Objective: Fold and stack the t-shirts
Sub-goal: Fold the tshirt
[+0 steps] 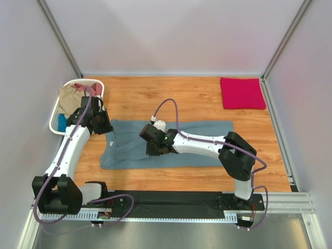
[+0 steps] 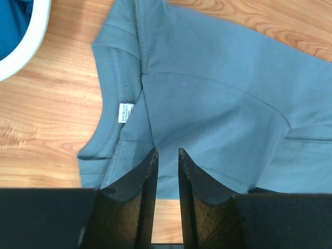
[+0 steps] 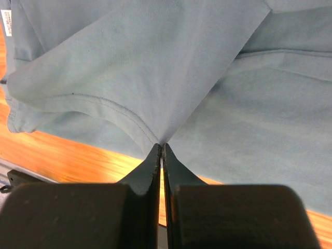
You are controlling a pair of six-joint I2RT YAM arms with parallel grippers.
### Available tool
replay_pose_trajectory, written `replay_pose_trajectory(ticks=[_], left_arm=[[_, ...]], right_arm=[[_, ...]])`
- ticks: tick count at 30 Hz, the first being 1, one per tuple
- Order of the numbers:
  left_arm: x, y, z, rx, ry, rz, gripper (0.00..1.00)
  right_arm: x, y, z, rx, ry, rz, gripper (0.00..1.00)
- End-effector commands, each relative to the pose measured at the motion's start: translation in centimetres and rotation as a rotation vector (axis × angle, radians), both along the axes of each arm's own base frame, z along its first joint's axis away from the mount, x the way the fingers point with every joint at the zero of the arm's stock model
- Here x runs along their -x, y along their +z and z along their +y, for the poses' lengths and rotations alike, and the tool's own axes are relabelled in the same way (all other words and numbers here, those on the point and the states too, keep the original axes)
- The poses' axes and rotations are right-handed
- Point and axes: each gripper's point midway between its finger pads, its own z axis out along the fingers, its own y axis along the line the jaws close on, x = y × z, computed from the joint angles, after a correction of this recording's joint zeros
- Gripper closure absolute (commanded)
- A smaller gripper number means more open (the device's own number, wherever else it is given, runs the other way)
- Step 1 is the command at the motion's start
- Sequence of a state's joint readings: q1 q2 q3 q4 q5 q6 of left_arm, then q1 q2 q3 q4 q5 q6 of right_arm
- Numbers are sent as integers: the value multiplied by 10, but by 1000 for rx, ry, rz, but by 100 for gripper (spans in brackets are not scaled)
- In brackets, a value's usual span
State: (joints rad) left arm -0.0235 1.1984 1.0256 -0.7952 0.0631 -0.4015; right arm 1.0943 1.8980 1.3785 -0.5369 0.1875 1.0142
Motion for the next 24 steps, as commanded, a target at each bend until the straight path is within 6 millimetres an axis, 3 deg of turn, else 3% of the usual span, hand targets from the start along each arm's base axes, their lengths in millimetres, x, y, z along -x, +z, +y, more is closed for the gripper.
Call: replay_pose_trajectory(ticks=[1,5,8,9,11,12,14,18,24], left_arm=[[-2,-1,7,-23,23,3,71],[0,-3,4,-8,18,34,71],[14,-8,-2,25,12,74,71],[21,-18,-5,44,11,96,72],[27,-26,-17,116,10,95,72],[33,-37,-35,211,-33,113,72],[41,-48,-43,274,-9,164,72],[53,-72,-33,241,89,200,72],[63,-82,-15,161,192,248,72]], right_arm=[[0,21,3,-78,21,-23,100],[-3,22,2,-102,23,-31,100],[-5,21,4,-98,36,-34,100],[-7,20,5,-96,39,-35,100],[-6,15,5,-94,44,-27,100],[-5,14,6,-101,48,-23,100],[-5,10,9,-116,60,-12,100],[0,-3,2,-93,68,23,100],[-1,-1,-10,-117,90,25,100]])
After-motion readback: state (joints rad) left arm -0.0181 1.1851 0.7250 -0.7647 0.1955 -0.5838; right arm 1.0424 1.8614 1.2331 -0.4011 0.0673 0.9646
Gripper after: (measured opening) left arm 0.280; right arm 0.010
